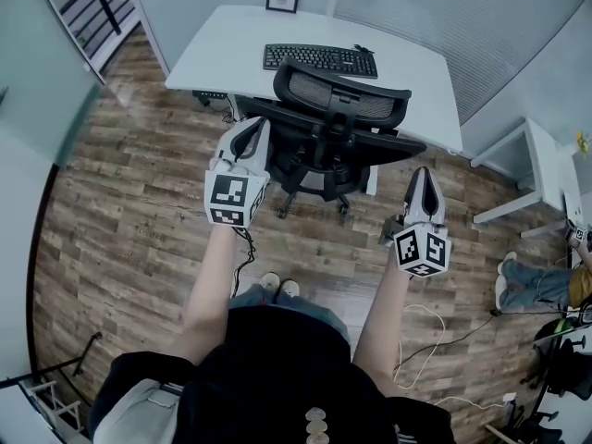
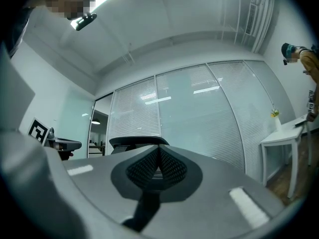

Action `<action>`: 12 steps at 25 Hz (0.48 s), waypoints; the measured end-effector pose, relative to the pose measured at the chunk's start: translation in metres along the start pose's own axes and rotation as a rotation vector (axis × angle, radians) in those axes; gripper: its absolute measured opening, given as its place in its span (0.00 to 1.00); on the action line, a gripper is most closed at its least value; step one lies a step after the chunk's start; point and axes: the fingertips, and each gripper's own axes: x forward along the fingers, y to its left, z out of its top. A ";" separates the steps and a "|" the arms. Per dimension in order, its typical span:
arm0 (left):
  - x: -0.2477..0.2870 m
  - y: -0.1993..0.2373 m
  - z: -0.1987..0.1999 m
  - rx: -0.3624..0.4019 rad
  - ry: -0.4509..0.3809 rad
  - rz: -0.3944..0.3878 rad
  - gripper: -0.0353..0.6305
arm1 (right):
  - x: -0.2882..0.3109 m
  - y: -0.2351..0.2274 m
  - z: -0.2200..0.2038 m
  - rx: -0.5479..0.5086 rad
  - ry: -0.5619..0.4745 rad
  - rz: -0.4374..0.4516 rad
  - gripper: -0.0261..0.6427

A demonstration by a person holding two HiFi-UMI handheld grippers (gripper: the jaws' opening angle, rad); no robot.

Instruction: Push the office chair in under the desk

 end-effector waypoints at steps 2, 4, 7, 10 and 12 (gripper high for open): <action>0.000 0.000 -0.001 -0.001 0.002 -0.001 0.06 | 0.000 0.002 0.000 -0.001 0.002 0.002 0.05; 0.000 0.000 -0.001 -0.003 0.003 -0.003 0.06 | 0.001 0.004 -0.001 -0.005 0.005 0.007 0.05; 0.002 0.000 0.000 -0.003 0.002 -0.006 0.06 | 0.003 0.007 -0.001 -0.006 0.008 0.011 0.05; 0.002 0.000 0.001 0.002 0.001 -0.008 0.06 | 0.005 0.008 -0.001 -0.004 0.009 0.016 0.05; 0.003 0.001 0.002 0.002 -0.006 -0.005 0.06 | 0.006 0.009 -0.003 -0.003 0.011 0.021 0.05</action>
